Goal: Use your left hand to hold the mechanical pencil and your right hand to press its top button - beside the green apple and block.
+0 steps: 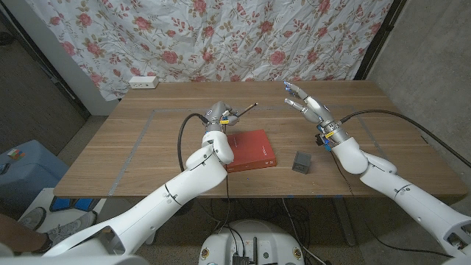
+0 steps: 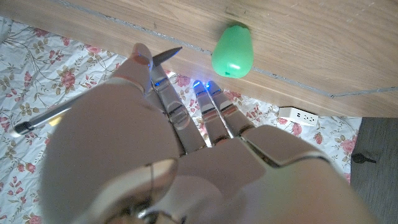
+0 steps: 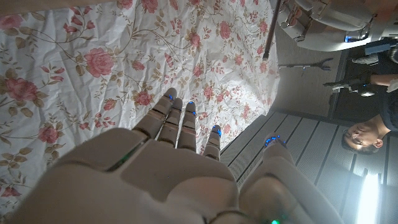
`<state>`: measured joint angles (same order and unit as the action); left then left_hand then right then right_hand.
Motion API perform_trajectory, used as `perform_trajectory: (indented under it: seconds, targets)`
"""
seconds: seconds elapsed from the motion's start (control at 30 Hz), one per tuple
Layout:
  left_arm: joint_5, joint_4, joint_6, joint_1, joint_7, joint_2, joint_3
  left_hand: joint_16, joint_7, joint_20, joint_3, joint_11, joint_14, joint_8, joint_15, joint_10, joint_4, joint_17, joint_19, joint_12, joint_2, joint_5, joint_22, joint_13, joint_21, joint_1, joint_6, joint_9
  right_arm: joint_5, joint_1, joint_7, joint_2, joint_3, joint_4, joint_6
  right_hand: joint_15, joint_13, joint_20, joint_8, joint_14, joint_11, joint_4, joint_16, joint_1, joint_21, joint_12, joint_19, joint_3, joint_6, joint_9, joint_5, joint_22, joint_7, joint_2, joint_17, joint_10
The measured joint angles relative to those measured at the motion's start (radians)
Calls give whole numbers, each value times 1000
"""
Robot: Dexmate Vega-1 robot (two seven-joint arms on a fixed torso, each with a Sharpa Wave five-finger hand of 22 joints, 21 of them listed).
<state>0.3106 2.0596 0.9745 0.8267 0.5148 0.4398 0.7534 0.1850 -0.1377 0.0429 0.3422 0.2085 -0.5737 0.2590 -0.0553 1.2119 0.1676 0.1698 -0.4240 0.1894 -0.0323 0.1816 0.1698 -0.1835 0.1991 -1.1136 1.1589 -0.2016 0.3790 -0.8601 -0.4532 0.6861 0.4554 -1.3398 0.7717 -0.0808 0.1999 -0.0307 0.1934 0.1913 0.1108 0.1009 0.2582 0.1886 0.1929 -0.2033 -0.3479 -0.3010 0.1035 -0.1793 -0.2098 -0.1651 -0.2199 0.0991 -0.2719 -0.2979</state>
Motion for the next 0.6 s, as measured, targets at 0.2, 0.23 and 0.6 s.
perform_trajectory:
  seconds: [0.2, 0.23, 0.6]
  targets:
    - [-36, -9, -22, -6, 13, -7, -3, 0, 4, 0, 0, 0, -6, -1, -2, 0, 0, 0, 0, 3, 0, 0, 2, 0, 0, 0, -4, 2, 20, 8, -1, 0, 9, 0, -1, -5, 0, -4, 0, -6, 4, 1, -7, 0, 0, 4, 4, -1, 0, 0, 0, 0, 0, 0, -4, 3]
    - [-42, -9, -25, -6, 15, -7, -3, 0, 4, 0, 0, 0, -5, -1, -2, 0, 0, 0, 0, 3, 0, 0, 4, 0, 0, 0, -4, 2, 20, 10, -1, -1, 11, 0, -1, -5, 0, -4, 0, -5, 4, 1, -7, 0, 0, 4, 4, -1, 0, 0, 0, 0, 0, 0, -5, 4]
    - [-98, -46, -62, -30, 31, -19, -7, 0, 4, 0, -8, 1, -5, -1, -2, 0, 0, 0, 0, 3, -1, 0, 5, -1, 0, -2, -4, 4, 71, 44, -16, -9, 40, 20, -5, -9, 0, -7, 0, -9, 3, 7, -7, 15, -5, 4, 7, -1, 5, 0, 0, 0, 5, -16, -5, 11]
